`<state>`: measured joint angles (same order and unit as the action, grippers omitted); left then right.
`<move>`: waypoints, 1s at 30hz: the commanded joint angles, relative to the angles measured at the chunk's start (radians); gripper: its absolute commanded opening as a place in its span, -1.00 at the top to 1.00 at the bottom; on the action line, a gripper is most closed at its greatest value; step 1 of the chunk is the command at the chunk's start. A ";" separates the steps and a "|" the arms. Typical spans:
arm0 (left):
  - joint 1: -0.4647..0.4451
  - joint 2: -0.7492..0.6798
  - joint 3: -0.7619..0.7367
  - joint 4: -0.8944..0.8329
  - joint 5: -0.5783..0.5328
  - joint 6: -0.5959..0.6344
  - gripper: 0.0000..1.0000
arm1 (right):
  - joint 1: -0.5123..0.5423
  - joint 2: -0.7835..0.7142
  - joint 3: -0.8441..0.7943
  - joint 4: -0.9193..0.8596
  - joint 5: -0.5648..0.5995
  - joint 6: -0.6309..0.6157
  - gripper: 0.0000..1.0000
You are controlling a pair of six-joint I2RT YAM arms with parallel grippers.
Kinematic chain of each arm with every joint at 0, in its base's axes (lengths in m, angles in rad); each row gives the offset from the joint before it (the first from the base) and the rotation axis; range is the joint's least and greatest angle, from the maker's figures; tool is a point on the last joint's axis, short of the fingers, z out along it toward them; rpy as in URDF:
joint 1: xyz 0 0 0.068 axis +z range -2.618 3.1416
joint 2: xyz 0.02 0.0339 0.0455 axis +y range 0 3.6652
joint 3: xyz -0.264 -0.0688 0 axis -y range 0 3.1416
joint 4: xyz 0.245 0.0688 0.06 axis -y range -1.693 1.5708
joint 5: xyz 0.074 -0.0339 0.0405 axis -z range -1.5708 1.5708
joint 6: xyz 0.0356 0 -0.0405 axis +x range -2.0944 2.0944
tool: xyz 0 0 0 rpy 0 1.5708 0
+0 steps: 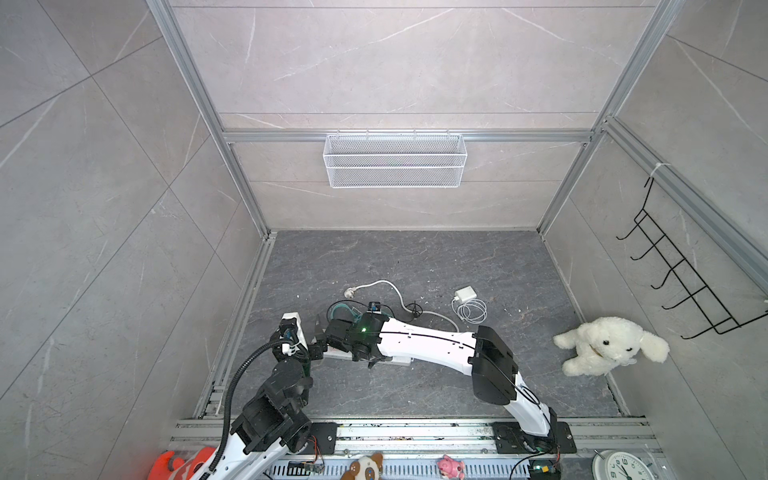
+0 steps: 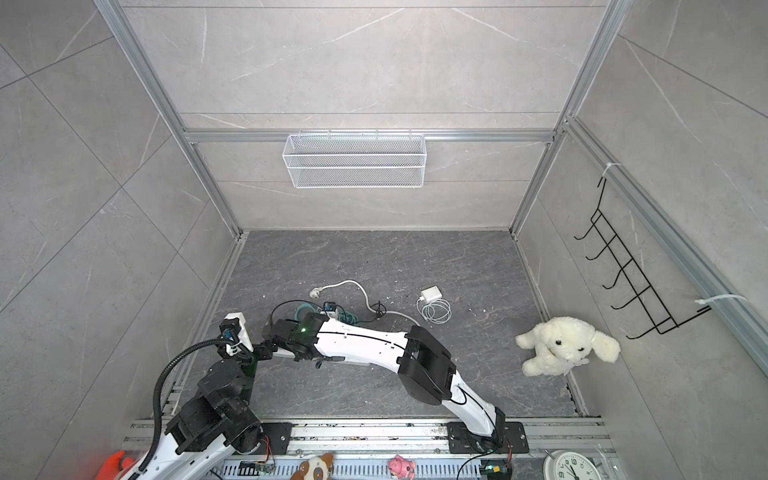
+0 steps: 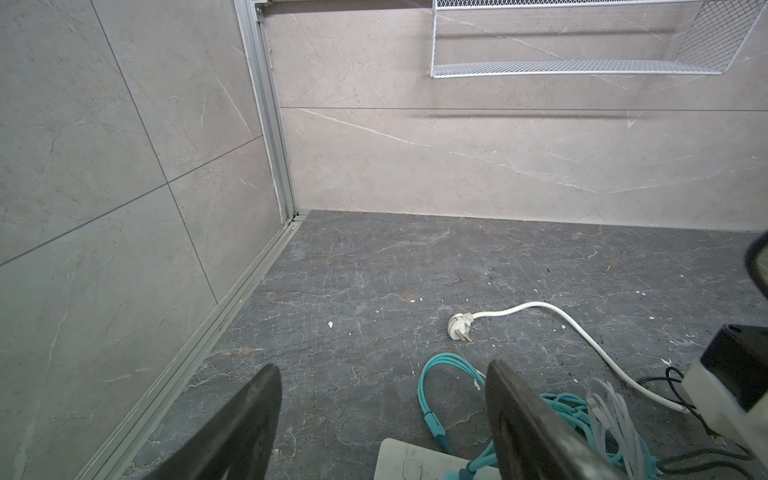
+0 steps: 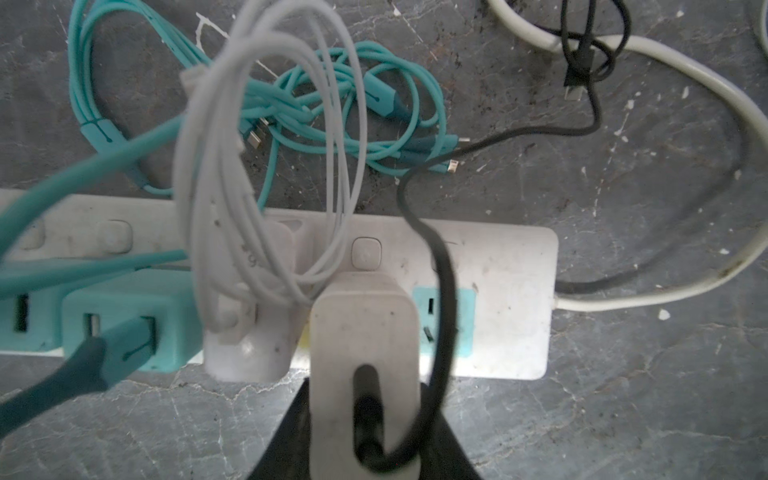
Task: Insert the plug
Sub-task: 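Press the charger prongs down into the socket with the right gripper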
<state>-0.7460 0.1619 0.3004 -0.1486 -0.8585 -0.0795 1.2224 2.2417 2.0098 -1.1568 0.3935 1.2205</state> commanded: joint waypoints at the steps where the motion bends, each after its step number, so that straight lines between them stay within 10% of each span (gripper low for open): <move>1: 0.004 0.016 0.008 0.045 -0.003 0.004 -0.58 | -0.027 0.065 0.012 -0.024 0.021 -0.048 1.00; 15: 0.003 0.028 0.004 0.057 -0.011 0.011 -0.58 | -0.064 0.154 0.171 -0.026 0.063 -0.139 1.00; 30: 0.004 0.057 0.002 0.087 -0.013 0.026 -0.58 | -0.057 0.099 -0.127 0.139 -0.069 -0.122 1.00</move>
<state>-0.7399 0.2104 0.2996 -0.1215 -0.8791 -0.0746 1.1774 2.2532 1.9667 -1.0336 0.4061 1.1027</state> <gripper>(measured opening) 0.791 0.325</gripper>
